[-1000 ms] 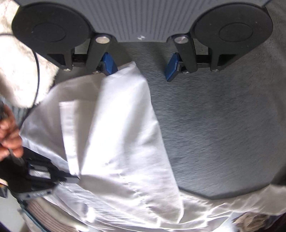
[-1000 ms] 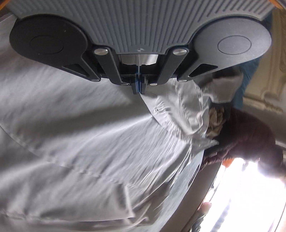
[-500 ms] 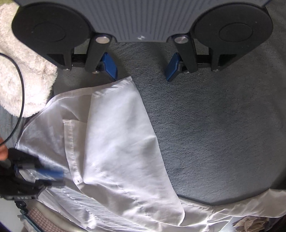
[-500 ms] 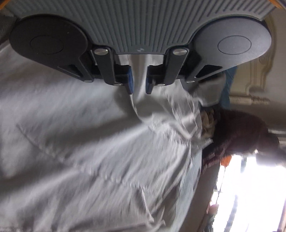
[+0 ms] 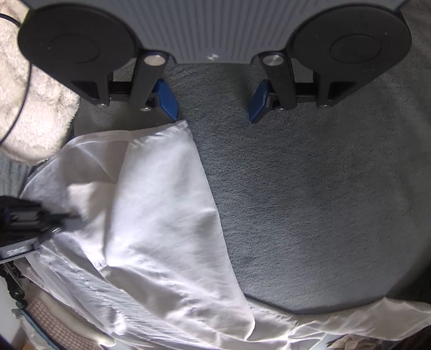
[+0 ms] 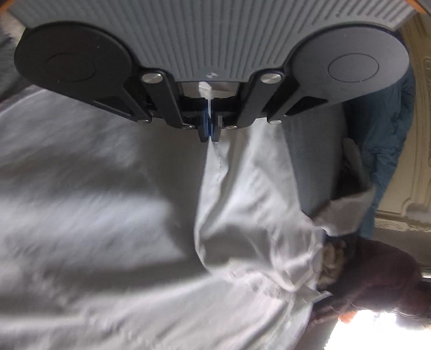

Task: Fold clothes

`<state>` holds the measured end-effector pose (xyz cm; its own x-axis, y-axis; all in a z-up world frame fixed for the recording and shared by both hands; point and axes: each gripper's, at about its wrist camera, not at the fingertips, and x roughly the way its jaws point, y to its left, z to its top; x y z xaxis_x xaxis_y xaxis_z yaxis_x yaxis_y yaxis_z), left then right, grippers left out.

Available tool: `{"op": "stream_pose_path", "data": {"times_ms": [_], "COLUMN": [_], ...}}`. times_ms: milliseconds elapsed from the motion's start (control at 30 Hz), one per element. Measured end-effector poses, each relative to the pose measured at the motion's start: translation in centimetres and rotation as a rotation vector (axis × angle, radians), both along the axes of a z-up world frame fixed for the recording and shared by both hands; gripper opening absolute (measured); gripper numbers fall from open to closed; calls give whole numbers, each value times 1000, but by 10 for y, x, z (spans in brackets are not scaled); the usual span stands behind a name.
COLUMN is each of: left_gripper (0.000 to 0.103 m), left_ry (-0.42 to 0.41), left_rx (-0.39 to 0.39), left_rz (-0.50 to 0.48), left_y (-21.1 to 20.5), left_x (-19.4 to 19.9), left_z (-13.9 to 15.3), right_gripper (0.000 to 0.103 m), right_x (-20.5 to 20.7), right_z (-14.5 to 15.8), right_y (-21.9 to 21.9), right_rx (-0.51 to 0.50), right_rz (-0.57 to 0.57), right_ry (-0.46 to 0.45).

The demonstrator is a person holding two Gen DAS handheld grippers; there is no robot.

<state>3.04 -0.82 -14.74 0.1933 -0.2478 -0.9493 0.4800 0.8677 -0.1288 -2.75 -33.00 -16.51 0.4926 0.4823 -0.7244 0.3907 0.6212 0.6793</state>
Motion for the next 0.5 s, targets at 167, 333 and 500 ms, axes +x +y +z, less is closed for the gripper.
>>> {"op": "stream_pose_path", "data": {"times_ms": [167, 333, 500], "left_gripper": [59, 59, 59], "left_ry": [28, 46, 101], "left_rx": [-20, -78, -182], "left_rz": [-15, -8, 53], "left_y": [2, 3, 6], "left_x": [-3, 1, 13], "left_z": [0, 4, 5], "right_gripper": [0, 0, 0], "right_x": [-24, -36, -40], "right_z": [6, 2, -5], "right_y": [-49, -72, -86], "right_rx": [-66, -92, -88], "right_rz": [-87, -141, -197], "right_ry": [29, 39, 62]}}
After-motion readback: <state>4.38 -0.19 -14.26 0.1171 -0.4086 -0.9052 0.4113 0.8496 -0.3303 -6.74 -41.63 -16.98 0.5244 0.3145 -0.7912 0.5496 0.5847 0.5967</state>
